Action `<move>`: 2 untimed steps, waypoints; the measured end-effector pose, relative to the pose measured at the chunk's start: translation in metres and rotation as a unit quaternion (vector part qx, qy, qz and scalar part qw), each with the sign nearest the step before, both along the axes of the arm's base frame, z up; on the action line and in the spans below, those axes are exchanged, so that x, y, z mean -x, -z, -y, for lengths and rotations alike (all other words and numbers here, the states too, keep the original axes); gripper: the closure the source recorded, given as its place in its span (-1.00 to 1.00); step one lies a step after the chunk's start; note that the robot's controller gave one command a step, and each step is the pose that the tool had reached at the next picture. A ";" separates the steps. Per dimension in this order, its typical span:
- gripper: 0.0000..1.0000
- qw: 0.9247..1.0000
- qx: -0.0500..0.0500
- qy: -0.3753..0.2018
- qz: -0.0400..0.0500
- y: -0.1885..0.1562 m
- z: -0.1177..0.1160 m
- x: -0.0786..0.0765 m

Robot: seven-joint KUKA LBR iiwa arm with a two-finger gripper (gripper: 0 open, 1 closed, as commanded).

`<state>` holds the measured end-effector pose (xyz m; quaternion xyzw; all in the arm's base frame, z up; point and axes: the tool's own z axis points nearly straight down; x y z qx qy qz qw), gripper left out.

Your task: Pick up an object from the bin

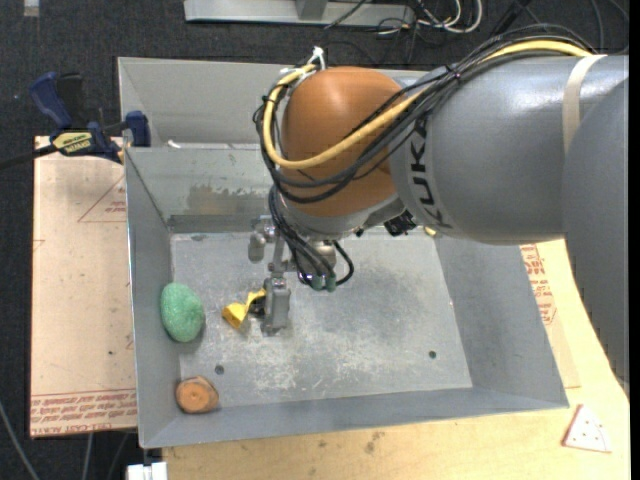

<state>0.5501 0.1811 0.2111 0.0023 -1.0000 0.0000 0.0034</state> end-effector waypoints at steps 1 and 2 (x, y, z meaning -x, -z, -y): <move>-1.00 1.000 -0.001 0.002 0.004 -0.005 0.001 -0.002; -1.00 1.000 -0.001 0.001 0.004 -0.004 0.001 -0.002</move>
Offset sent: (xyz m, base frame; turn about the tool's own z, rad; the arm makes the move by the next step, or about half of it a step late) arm 0.0143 -0.0220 -0.0951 -0.0183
